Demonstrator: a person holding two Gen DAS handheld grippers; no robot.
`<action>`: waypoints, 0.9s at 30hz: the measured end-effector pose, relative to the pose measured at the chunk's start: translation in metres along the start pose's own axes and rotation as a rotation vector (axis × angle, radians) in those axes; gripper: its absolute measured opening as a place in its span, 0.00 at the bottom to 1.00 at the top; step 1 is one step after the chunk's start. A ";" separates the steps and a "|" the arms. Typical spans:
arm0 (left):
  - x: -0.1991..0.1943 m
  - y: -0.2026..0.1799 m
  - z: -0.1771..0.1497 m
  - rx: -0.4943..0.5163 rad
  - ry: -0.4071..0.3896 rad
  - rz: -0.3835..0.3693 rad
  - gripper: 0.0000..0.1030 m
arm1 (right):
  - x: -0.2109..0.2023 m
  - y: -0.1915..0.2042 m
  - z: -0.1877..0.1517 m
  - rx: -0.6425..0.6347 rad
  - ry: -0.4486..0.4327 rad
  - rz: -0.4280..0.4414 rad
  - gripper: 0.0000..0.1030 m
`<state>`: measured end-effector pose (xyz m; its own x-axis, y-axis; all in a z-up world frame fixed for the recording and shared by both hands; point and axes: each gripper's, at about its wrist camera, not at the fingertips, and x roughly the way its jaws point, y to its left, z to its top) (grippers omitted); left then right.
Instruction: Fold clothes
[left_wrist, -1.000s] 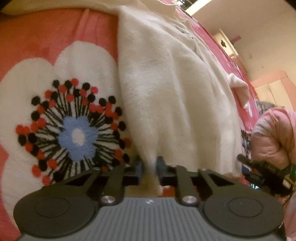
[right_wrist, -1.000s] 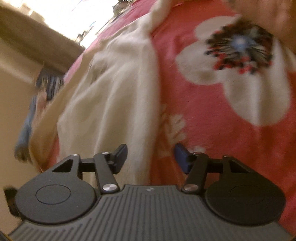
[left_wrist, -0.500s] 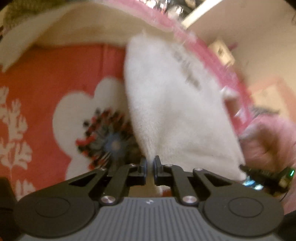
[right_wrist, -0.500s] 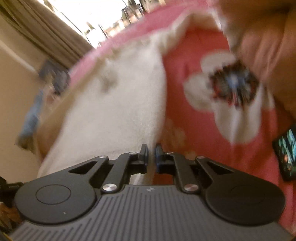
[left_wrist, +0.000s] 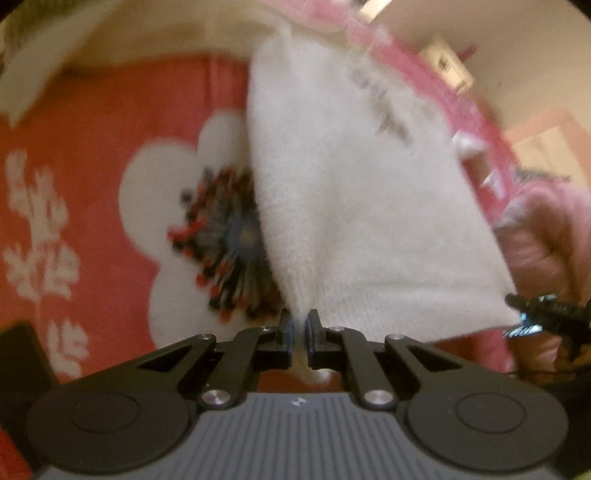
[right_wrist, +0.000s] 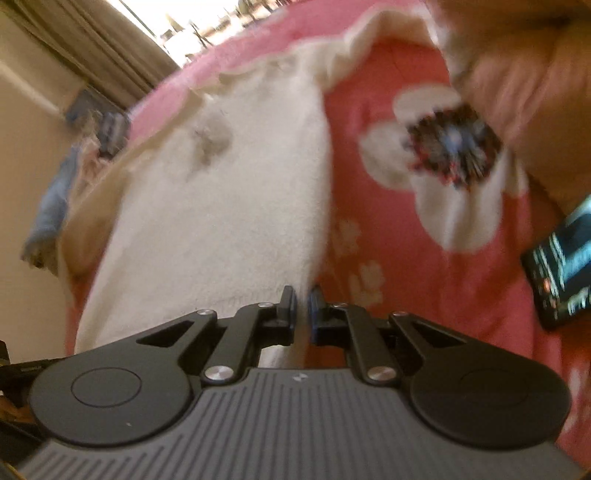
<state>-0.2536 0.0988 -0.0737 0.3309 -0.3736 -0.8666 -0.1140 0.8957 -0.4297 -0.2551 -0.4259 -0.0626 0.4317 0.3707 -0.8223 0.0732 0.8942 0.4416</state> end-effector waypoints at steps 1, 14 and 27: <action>0.013 0.005 -0.004 0.014 0.026 0.025 0.07 | 0.013 -0.007 -0.004 0.004 0.024 -0.021 0.05; 0.012 0.008 0.020 0.067 -0.084 0.068 0.27 | -0.006 0.015 0.002 -0.243 -0.090 -0.183 0.16; 0.001 0.028 0.047 0.048 -0.232 0.213 0.31 | 0.110 0.120 0.022 -0.627 -0.123 -0.047 0.31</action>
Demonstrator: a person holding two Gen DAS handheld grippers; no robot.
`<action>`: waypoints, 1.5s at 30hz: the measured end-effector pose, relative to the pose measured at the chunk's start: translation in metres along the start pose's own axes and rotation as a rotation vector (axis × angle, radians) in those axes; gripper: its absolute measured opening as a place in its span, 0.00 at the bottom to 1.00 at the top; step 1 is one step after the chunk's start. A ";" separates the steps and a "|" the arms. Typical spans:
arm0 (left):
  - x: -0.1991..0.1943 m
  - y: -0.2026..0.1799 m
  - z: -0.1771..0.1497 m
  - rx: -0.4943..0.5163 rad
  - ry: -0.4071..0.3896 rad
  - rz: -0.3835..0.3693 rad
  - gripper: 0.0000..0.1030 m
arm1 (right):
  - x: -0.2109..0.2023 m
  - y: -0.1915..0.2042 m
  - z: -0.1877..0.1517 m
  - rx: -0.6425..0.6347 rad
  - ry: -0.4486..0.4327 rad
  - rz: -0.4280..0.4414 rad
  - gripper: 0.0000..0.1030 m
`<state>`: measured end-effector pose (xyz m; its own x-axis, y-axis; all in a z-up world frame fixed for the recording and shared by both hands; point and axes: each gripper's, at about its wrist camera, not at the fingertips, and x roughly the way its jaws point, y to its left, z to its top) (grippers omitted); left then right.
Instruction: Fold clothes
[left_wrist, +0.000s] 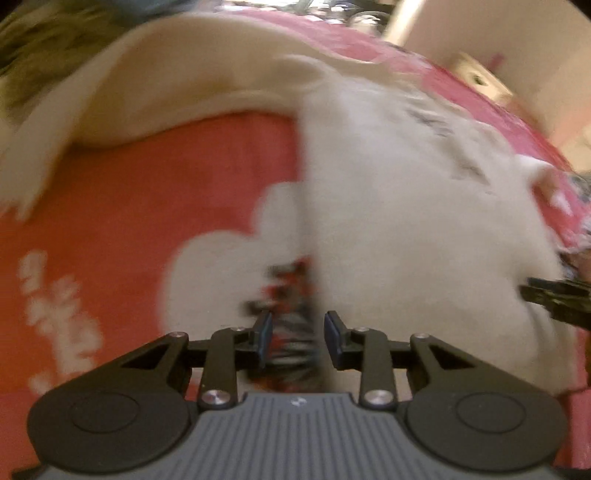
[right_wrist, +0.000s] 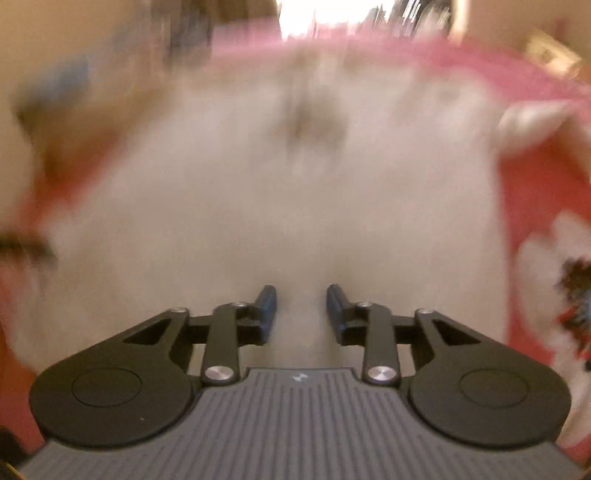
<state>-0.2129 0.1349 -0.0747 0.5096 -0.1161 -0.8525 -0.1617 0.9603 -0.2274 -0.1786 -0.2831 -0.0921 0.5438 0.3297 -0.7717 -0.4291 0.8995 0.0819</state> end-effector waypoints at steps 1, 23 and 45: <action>-0.008 0.011 0.001 -0.022 -0.019 0.008 0.31 | 0.006 0.004 0.001 -0.031 0.023 -0.007 0.31; 0.048 -0.090 0.099 0.185 -0.169 -0.226 0.49 | 0.004 -0.162 0.123 0.596 -0.226 -0.311 0.56; 0.133 -0.153 0.119 0.165 -0.047 -0.417 0.48 | 0.114 -0.349 0.167 0.842 -0.028 -0.488 0.23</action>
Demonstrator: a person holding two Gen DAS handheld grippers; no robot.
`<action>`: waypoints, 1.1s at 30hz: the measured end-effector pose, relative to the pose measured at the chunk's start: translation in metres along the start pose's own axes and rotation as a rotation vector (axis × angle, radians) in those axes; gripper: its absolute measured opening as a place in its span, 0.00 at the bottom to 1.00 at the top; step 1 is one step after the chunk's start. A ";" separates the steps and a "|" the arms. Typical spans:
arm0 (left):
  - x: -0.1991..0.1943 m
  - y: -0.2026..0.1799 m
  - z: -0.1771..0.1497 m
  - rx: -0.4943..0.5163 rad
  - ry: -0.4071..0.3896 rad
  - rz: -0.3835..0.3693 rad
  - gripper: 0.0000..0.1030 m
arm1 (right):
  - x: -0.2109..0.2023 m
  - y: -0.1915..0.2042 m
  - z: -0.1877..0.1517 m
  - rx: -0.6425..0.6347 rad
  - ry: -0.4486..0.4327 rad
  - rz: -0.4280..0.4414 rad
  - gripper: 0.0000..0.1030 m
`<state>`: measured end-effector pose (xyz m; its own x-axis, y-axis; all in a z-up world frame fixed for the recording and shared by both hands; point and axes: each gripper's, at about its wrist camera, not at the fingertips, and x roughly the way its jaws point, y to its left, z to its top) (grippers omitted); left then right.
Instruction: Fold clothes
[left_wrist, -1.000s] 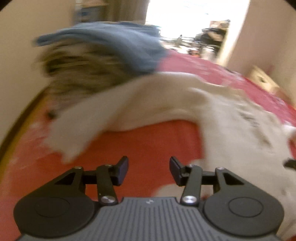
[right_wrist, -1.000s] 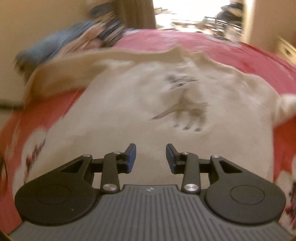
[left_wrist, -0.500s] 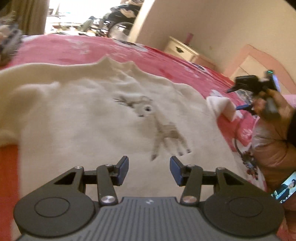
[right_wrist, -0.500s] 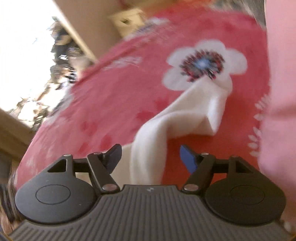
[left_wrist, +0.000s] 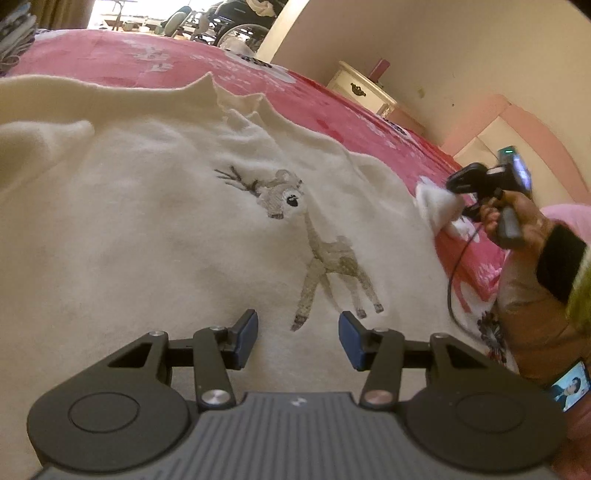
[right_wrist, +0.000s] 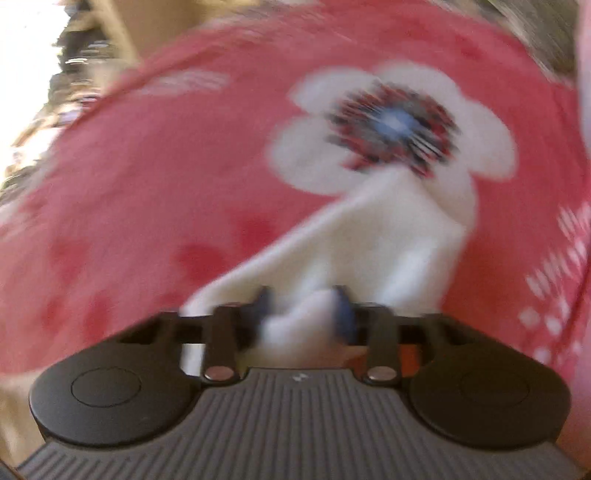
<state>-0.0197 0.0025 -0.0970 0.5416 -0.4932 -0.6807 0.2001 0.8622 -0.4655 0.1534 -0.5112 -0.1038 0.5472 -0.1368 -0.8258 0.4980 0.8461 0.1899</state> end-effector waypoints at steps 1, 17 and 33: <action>-0.002 0.001 0.000 -0.004 -0.004 0.003 0.48 | -0.016 0.006 -0.006 -0.037 -0.044 0.054 0.22; -0.029 0.001 -0.012 -0.013 -0.041 0.048 0.48 | -0.213 0.010 -0.247 -0.898 -0.089 0.400 0.39; -0.076 -0.021 -0.006 0.341 -0.216 0.290 0.50 | -0.238 0.155 -0.251 -1.102 -0.346 0.615 0.81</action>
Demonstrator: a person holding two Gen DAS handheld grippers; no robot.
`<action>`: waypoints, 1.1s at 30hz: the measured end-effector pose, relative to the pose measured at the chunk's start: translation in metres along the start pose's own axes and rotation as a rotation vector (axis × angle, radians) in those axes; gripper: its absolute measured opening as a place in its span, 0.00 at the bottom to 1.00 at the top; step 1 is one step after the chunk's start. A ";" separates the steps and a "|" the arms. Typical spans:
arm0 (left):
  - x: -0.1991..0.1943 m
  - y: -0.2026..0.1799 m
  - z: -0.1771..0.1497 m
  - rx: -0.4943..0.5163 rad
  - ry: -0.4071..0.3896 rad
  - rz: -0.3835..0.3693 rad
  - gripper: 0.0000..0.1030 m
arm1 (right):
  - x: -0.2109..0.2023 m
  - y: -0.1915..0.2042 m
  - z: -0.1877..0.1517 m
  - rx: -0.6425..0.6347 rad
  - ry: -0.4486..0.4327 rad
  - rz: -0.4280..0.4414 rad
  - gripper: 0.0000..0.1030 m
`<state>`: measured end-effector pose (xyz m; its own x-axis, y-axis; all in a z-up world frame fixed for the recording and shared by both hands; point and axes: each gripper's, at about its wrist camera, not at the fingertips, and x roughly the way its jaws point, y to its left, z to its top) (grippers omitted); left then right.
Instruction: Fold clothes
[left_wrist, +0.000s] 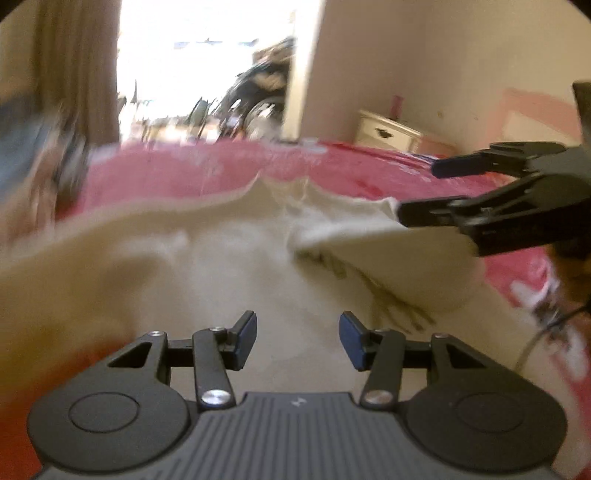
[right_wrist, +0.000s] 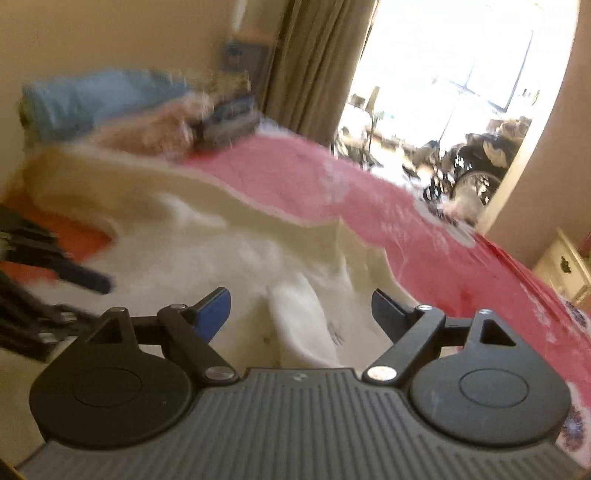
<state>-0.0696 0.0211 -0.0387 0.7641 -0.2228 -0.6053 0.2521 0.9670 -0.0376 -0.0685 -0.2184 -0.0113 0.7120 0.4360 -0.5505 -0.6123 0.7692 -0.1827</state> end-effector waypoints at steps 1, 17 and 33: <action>0.008 -0.006 0.007 0.095 -0.017 0.000 0.54 | -0.007 -0.004 -0.004 0.052 -0.008 0.008 0.81; 0.131 -0.081 0.028 1.026 -0.007 -0.145 0.31 | -0.015 -0.058 -0.092 0.505 0.181 0.046 0.78; 0.089 0.032 0.051 -0.406 0.413 -0.921 0.06 | -0.052 -0.078 -0.072 0.486 0.289 0.758 0.87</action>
<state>0.0367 0.0260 -0.0527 0.1044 -0.8980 -0.4275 0.3530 0.4353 -0.8282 -0.0828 -0.3348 -0.0267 0.0300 0.8168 -0.5761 -0.6203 0.4672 0.6301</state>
